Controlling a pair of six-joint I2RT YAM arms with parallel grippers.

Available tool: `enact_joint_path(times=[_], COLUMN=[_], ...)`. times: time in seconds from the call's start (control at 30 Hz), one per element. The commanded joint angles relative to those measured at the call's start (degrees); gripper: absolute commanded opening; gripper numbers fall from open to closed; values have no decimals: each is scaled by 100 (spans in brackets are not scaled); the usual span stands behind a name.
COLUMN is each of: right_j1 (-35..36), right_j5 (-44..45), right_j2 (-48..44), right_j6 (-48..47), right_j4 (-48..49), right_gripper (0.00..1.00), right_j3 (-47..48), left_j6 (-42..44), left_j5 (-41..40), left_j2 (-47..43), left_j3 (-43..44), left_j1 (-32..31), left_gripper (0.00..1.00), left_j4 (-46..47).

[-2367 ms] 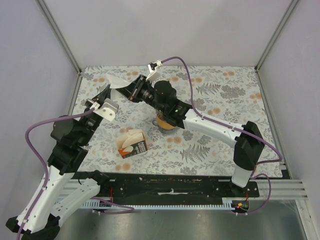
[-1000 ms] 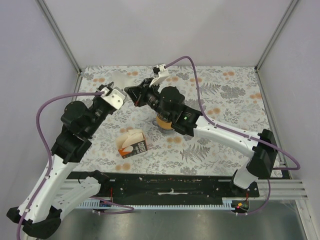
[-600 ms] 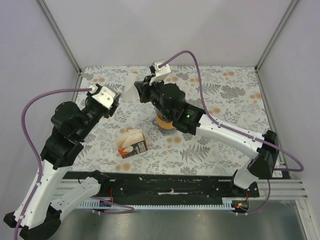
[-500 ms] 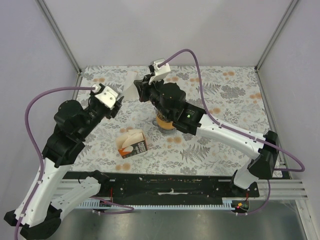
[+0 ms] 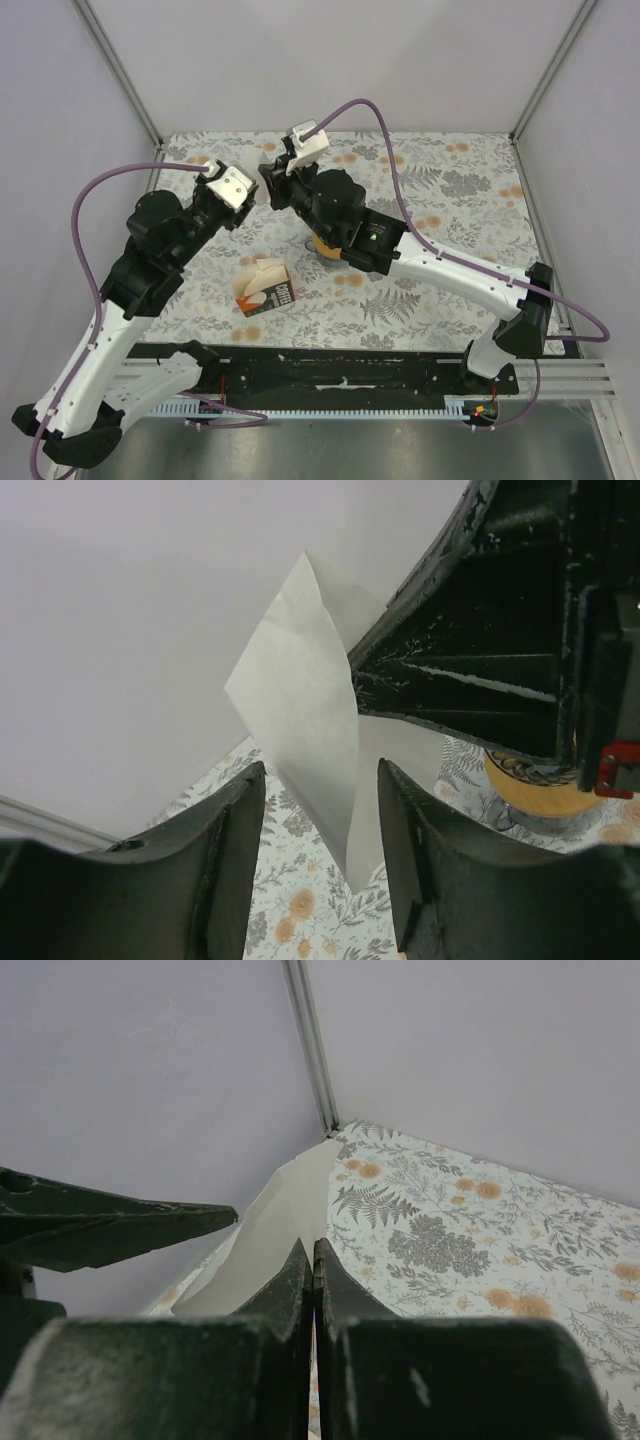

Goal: Place the coffee filter in the dripper
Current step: Adjust the coffee filter.

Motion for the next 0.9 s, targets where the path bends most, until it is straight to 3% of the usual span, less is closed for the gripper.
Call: enact_joint_path(times=[0.0, 0.07, 0.2, 0.47, 0.6, 0.63, 0.73, 0.87], right_j1=[50, 59, 50, -275, -275, -258, -266, -266], right_j5=[-112, -209, -51, 380, -242, -418, -683, -806], right_j2=[26, 17, -97, -483, -466, -449, -396, -299], right_j6=[-122, -122, -236, -192, -131, -113, 53, 370], right_j4=[69, 43, 52, 430, 702, 781, 983, 1212], right_gripper=[0, 0, 0, 0, 0, 5, 32, 41], right_j3=[266, 292, 126, -516, -569, -569, -612, -657], left_j6=[371, 372, 406, 257, 178, 117, -208, -918], left_j5=[-267, -459, -925, -1111, -646, -558, -530, -645], left_j2=[24, 59, 16, -116, -134, -134, -107, -72], left_j3=[-109, -153, -144, -118, -118, -118, -83, 92], left_j1=[-84, -84, -84, -84, -84, -84, -84, -92], left_gripper=[50, 37, 2, 2, 2, 2, 2, 2], left_j4=[601, 689, 909, 900, 821, 778, 690, 654])
